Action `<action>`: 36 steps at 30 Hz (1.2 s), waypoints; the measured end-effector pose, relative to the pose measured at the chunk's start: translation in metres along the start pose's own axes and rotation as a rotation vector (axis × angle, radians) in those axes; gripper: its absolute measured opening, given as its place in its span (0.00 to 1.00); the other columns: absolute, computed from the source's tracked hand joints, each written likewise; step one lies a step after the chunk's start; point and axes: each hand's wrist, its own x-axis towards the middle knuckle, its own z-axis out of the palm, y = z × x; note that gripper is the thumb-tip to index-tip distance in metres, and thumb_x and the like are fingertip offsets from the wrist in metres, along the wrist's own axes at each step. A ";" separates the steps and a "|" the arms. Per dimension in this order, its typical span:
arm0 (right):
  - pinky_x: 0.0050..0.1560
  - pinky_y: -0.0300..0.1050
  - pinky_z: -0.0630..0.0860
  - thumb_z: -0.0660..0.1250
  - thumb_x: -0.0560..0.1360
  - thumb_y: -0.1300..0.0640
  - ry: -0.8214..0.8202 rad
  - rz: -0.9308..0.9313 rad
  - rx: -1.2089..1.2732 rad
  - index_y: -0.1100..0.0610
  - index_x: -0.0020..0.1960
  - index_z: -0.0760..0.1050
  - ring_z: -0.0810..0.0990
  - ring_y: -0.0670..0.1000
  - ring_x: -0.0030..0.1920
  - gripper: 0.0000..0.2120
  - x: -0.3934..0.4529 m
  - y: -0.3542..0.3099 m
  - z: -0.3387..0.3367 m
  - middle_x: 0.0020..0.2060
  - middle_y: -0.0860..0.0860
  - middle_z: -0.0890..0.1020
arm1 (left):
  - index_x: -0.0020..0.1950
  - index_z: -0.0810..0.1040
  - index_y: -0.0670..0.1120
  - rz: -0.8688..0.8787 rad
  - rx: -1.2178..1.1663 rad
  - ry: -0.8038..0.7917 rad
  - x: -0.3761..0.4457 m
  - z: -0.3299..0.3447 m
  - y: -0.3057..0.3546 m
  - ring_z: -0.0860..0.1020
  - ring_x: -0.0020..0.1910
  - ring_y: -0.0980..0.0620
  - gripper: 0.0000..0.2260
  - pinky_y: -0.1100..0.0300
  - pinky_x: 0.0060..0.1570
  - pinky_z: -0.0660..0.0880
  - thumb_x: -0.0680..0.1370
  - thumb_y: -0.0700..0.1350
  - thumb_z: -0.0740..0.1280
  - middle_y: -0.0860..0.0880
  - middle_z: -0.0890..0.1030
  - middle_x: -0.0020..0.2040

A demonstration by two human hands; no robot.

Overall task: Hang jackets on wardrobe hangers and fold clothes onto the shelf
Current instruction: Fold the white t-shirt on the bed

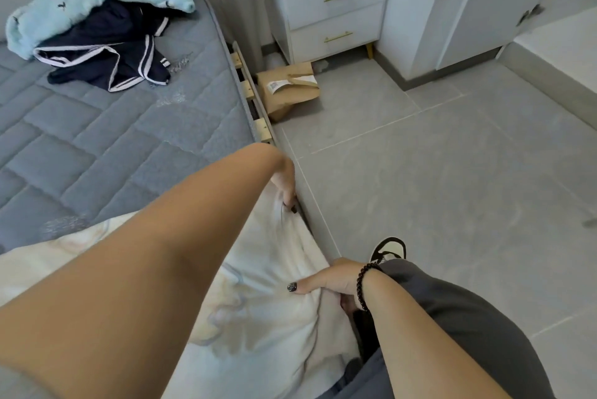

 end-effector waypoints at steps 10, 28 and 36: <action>0.45 0.38 0.79 0.79 0.60 0.50 0.042 -0.281 -0.046 0.52 0.51 0.77 0.81 0.45 0.45 0.22 -0.002 0.003 0.008 0.45 0.46 0.82 | 0.70 0.73 0.48 0.080 0.227 -0.114 0.001 -0.041 0.010 0.74 0.63 0.43 0.29 0.57 0.49 0.71 0.71 0.50 0.76 0.46 0.74 0.66; 0.42 0.47 0.78 0.68 0.68 0.64 0.519 -0.396 0.371 0.59 0.45 0.81 0.82 0.54 0.40 0.07 -0.060 0.022 -0.037 0.40 0.54 0.84 | 0.55 0.83 0.49 0.483 -0.087 0.852 -0.055 -0.068 0.011 0.71 0.52 0.55 0.11 0.64 0.38 0.62 0.73 0.46 0.73 0.53 0.75 0.53; 0.40 0.47 0.78 0.68 0.69 0.55 0.707 -0.438 -0.113 0.54 0.41 0.75 0.80 0.50 0.38 0.04 -0.093 0.005 0.011 0.36 0.48 0.81 | 0.56 0.84 0.51 0.412 0.164 0.801 -0.101 -0.022 -0.081 0.74 0.58 0.49 0.13 0.56 0.54 0.68 0.73 0.42 0.71 0.53 0.83 0.53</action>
